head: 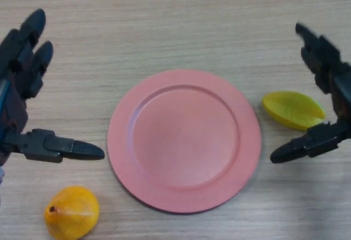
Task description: Pick up the yellow starfruit and place it on the plate
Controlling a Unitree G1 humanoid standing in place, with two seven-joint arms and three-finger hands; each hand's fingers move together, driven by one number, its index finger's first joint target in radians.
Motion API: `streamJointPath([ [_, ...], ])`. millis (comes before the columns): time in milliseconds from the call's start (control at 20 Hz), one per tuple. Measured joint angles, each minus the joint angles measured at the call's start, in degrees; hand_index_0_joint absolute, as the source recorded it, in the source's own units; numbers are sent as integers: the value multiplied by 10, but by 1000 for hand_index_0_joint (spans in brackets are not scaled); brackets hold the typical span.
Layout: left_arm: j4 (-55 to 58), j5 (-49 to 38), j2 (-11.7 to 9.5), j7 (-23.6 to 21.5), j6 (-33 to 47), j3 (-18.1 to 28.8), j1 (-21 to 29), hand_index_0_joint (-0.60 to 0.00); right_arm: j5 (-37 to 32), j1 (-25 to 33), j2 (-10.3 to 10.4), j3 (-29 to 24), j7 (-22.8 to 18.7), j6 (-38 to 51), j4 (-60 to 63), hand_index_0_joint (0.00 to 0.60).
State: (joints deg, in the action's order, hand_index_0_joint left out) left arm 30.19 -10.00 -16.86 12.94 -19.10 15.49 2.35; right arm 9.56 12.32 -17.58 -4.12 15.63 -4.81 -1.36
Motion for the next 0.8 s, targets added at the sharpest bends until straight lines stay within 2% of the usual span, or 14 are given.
streamJointPath([
  [250,0,-1,0,-8,17,-8,0,0,36,59,-23,-3,-59,82,146,0],
  [500,0,-1,0,-9,33,-9,0,0,41,98,-25,2,-88,123,286,0],
  [550,4,-1,0,-9,33,-9,-1,0,78,107,-30,11,-103,144,323,50],
  [600,11,-1,0,-9,32,-9,-1,0,111,109,-37,17,-105,158,334,150],
  [650,19,-2,0,-9,32,-9,-1,0,126,110,-39,18,-105,167,340,300],
  [700,24,-3,0,-9,32,-9,-1,0,136,113,-39,19,-106,176,349,400],
  [750,35,-6,0,-4,30,-10,-5,0,183,121,-45,31,-117,191,370,543],
  [800,42,-3,0,7,29,-10,-11,0,218,124,-47,33,-124,204,376,600],
])
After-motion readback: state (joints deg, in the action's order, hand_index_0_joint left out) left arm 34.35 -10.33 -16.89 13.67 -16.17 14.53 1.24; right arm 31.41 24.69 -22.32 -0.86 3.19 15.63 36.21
